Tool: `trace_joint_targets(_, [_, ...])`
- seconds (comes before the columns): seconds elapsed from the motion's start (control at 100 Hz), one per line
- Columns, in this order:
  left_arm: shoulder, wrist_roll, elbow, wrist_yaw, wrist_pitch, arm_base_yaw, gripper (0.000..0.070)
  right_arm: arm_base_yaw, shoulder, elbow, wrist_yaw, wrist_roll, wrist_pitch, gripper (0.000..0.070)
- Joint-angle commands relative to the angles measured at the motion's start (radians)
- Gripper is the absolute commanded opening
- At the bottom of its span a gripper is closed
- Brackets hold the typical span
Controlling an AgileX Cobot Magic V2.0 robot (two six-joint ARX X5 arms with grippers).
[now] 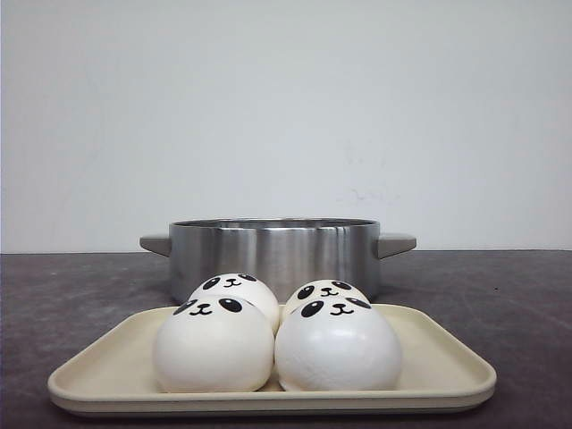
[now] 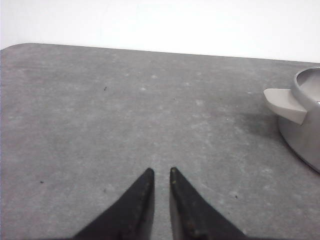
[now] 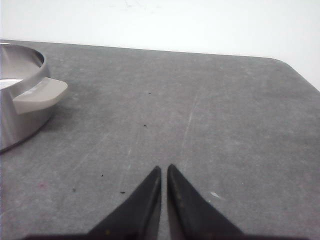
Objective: Steam buns
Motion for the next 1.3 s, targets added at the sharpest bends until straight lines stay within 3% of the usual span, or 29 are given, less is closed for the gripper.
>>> trace_joint_targets(0.0, [0.000, 0.006, -0.018, 0.003, -0.006, 0.002, 0.0015, 0.002, -0.001, -0.003, 0.000, -0.003, 0.008, 0.0013])
trace_joint_targets(1.19, [0.000, 0.004, -0.018, 0.003, -0.006, 0.002, 0.0015, 0.002, -0.001, -0.003, 0.000, -0.003, 0.008, 0.0013])
trace_joint_targets(1.29, [0.000, -0.117, -0.018, 0.028, -0.008, 0.001, 0.0015, 0.002, -0.001, -0.003, -0.002, 0.009, 0.019, 0.0013])
